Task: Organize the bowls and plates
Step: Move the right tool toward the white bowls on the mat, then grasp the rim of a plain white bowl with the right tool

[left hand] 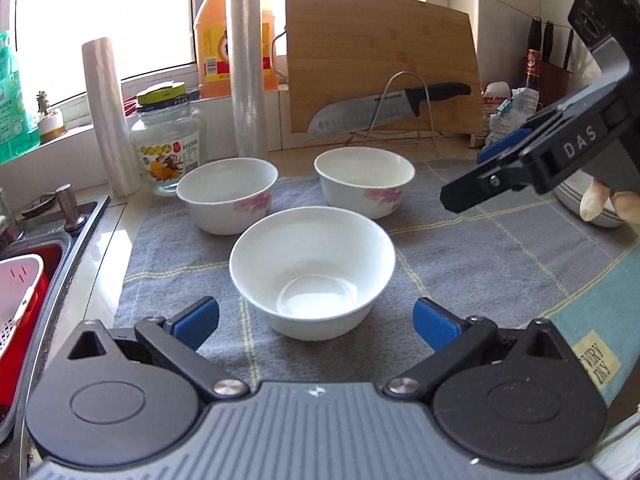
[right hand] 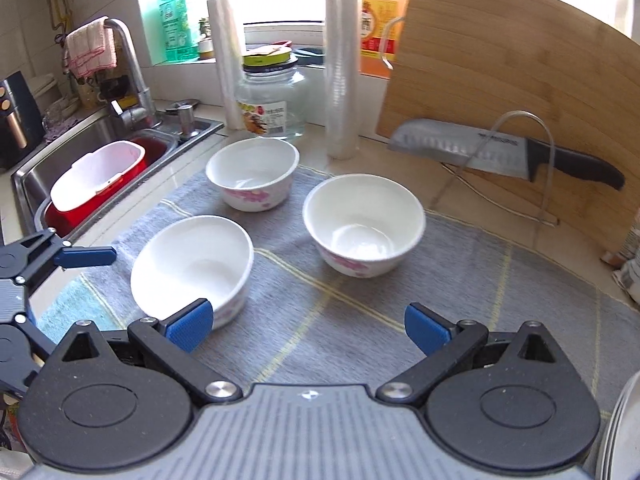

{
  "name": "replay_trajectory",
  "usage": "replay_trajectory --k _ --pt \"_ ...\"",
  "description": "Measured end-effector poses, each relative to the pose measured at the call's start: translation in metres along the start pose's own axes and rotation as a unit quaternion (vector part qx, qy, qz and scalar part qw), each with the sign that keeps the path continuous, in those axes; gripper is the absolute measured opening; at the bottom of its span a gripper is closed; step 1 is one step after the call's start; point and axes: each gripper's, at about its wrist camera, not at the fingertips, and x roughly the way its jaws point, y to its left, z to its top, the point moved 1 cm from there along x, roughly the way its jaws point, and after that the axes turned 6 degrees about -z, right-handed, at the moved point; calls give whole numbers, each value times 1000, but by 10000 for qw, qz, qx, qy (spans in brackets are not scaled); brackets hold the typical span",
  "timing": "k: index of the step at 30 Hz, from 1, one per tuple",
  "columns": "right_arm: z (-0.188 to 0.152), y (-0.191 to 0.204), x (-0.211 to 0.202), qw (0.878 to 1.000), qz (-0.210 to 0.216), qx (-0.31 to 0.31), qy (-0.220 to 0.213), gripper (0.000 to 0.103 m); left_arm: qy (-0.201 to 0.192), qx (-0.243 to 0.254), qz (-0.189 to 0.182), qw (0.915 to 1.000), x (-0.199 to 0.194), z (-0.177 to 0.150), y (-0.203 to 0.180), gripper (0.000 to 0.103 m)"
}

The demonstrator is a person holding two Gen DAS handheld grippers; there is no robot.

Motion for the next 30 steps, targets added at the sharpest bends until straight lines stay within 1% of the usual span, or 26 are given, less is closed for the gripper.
replay_trajectory --k 3,7,11,17,21,30 --pt "6 13 9 9999 48 -125 64 103 171 -68 -8 9998 9 -7 10 102" --pt "10 28 22 9994 105 -267 184 103 243 -39 -31 9997 18 -11 17 102" --pt "10 34 34 9987 163 -322 372 103 341 -18 -130 9993 26 -12 21 102" --pt "14 41 44 9979 226 -377 482 103 664 33 -289 9974 42 -19 25 103" --pt "17 47 50 9968 320 -488 543 103 669 13 -353 9971 46 -17 29 102" --pt "26 60 64 9945 644 -511 648 103 591 129 -449 9972 51 -15 28 103"
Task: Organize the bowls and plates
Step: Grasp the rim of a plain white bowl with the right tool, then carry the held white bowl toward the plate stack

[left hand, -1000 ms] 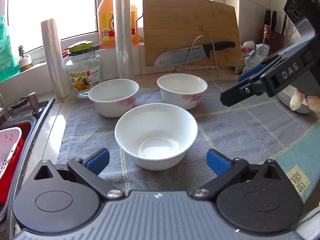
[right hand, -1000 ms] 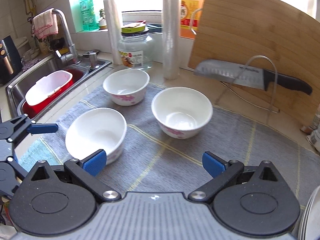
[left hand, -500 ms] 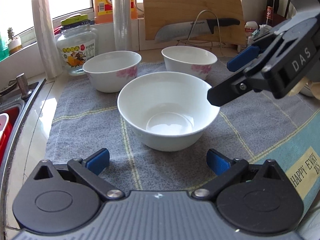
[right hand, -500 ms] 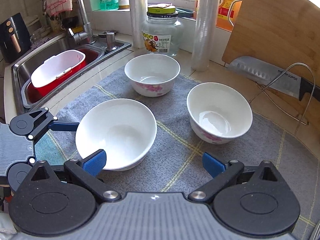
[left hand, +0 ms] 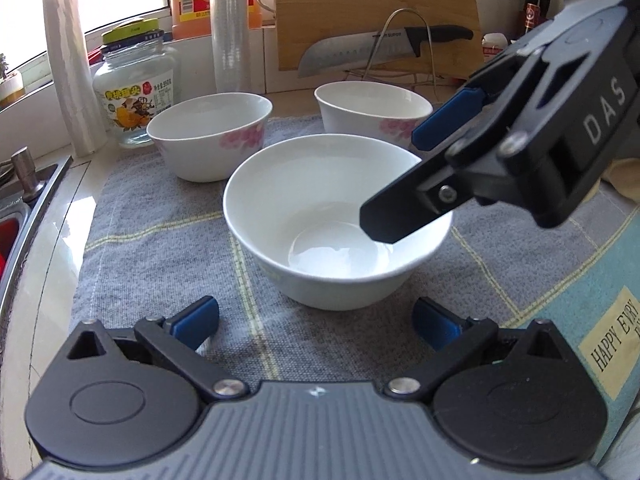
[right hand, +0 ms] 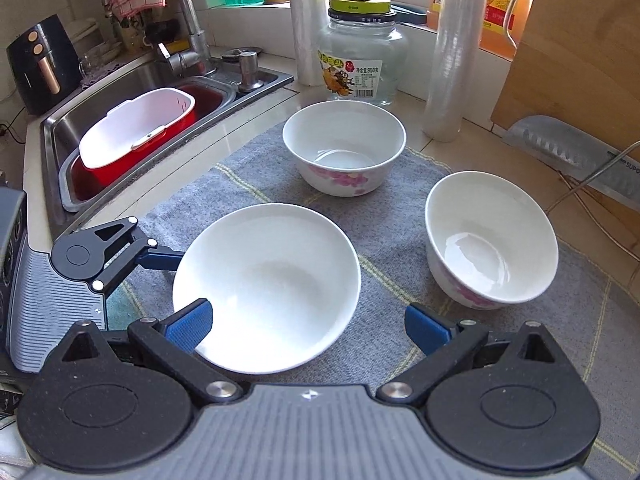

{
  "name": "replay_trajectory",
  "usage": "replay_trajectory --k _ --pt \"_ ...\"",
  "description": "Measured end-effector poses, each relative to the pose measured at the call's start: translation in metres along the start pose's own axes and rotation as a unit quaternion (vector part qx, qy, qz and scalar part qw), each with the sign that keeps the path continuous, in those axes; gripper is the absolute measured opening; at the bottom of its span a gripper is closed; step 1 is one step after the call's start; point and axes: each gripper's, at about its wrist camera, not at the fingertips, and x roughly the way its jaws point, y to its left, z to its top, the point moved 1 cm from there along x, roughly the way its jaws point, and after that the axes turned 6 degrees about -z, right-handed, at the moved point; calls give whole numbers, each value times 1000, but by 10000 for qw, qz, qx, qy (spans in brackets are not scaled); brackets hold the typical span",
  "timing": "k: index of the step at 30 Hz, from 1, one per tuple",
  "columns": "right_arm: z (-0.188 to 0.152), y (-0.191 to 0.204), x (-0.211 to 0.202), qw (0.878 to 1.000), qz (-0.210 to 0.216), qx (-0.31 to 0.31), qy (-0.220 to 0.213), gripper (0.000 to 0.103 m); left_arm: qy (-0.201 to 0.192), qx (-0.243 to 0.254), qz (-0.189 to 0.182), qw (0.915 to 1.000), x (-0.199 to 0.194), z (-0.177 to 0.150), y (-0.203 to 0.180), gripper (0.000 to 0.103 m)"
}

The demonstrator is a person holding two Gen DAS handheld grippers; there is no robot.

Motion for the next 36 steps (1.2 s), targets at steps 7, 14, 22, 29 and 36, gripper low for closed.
replay_trajectory --k 7,14,22,29,36 --pt "8 3 10 9999 139 -27 37 103 -169 141 2 9998 -4 5 -3 102" --pt "12 -3 14 9995 277 105 59 100 -331 156 -59 9993 -7 14 -4 97" --pt "13 -6 18 9986 465 198 127 88 -391 243 -145 9988 -9 17 -7 92" --pt "16 -8 19 9979 576 275 134 84 -410 254 -181 9987 -10 17 -7 90" --pt "16 -8 18 9975 615 293 163 84 -344 274 -168 9989 -11 19 -7 90"
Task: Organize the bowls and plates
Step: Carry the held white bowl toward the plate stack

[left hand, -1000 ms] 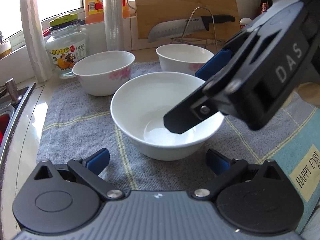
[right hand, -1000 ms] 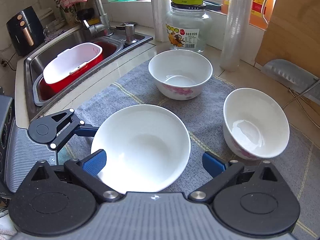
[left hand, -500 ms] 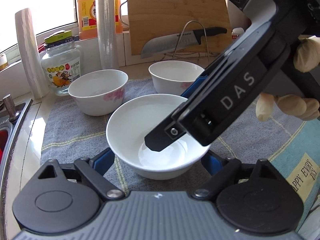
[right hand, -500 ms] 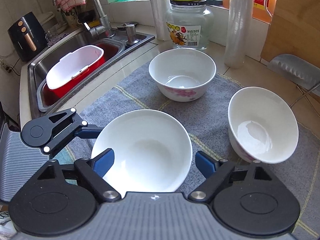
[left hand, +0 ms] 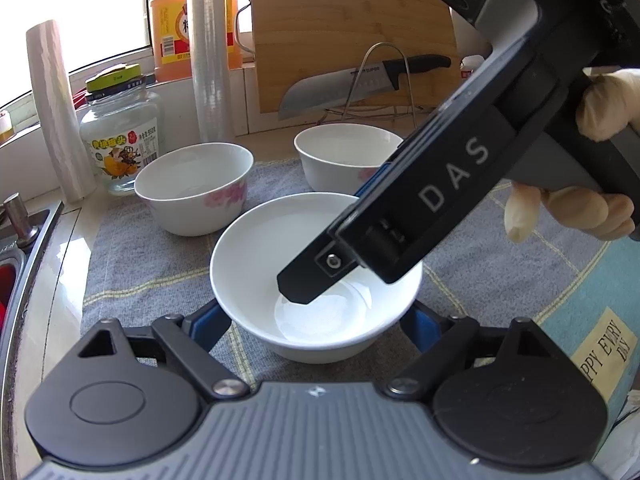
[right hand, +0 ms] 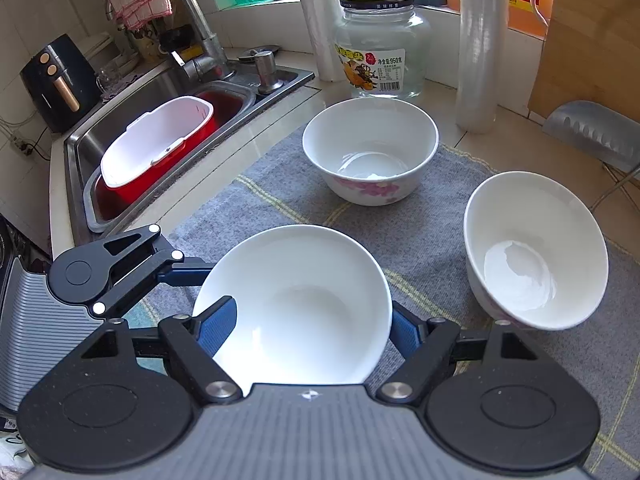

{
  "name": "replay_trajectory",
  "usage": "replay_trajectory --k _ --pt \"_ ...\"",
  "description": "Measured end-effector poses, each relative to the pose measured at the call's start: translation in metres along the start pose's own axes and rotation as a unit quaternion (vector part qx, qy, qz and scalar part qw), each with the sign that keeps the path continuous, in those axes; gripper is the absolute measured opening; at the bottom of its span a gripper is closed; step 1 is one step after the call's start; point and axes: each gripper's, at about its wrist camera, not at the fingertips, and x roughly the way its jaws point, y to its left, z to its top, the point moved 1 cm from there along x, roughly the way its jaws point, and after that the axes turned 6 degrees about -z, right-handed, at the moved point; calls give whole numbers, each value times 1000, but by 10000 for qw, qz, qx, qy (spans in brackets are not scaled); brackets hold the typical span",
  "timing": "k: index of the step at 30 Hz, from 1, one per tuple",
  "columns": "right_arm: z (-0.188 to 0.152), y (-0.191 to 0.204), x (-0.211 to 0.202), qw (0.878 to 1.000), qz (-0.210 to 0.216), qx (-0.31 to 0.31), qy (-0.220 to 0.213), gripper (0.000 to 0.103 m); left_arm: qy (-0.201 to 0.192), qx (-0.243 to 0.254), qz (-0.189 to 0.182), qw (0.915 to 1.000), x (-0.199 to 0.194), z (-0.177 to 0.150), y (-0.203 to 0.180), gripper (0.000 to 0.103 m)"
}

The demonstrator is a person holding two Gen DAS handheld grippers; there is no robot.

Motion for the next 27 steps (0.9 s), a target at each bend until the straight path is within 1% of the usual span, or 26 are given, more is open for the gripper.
replay_trajectory --k 16,27 --pt "-4 2 -16 9999 60 61 -78 84 106 78 -31 9999 -6 8 -5 90" --pt "-22 -7 -35 9995 -40 267 -163 85 168 255 -199 9993 -3 16 -22 90"
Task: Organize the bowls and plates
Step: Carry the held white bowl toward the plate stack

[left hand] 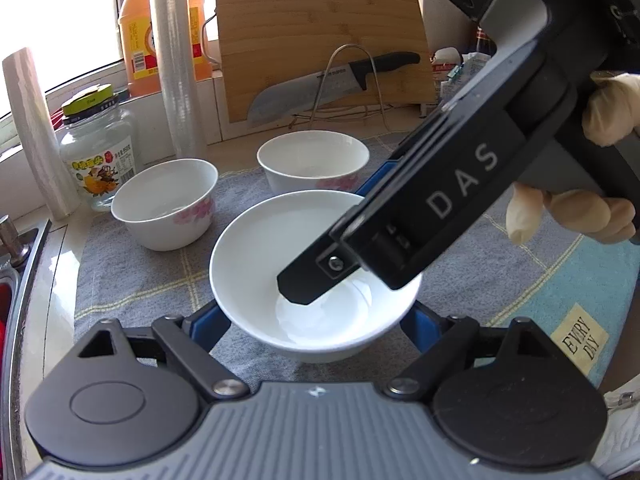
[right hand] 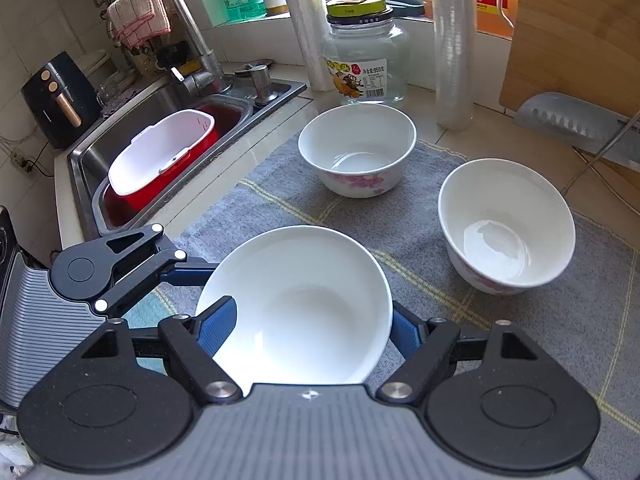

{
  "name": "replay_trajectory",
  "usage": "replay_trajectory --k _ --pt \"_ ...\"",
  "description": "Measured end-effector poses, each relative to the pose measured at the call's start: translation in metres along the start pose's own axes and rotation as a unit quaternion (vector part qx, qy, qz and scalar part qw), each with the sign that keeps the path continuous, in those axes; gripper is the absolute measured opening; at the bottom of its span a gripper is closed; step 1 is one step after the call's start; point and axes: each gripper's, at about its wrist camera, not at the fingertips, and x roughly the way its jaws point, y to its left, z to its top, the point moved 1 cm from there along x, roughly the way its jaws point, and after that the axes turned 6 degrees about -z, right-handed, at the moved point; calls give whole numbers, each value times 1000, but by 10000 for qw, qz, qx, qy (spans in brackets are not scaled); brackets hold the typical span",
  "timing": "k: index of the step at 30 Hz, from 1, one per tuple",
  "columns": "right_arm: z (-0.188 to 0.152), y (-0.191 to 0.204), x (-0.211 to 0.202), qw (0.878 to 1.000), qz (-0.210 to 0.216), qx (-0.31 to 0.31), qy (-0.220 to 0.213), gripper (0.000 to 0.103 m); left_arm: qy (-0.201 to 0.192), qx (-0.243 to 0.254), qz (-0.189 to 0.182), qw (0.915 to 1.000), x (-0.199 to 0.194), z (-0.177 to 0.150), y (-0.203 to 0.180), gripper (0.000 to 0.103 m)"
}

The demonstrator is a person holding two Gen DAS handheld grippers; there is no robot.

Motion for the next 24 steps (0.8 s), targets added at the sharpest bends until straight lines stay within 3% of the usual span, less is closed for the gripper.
replay_trajectory --k 24 --pt "-73 -73 -73 9941 -651 835 -213 85 81 638 -958 9933 43 38 -88 90"
